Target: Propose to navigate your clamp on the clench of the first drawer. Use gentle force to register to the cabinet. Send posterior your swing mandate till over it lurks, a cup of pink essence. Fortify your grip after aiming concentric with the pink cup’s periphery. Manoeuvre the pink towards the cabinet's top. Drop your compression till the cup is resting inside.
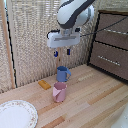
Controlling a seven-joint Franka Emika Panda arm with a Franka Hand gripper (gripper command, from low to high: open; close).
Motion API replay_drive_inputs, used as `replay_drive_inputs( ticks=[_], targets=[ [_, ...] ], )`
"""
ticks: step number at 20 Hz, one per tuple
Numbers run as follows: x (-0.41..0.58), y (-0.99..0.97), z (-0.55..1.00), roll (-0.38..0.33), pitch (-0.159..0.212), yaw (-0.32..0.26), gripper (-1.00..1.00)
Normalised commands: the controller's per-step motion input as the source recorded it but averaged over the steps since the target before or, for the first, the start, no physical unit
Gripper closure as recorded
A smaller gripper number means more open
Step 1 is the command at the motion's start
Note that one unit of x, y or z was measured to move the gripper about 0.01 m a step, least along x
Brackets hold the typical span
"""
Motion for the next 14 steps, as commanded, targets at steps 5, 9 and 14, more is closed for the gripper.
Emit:
replay_drive_inputs(
  ticks=[5, 9, 14],
  targets=[
    [-0.080, -0.11, 0.39, -0.185, -0.068, 0.214, -1.00],
    [0.000, -0.16, 0.55, -0.132, -0.048, 0.192, -1.00],
    [-0.049, -0.23, 0.35, -0.172, -0.075, 0.186, -1.00]
  ],
)
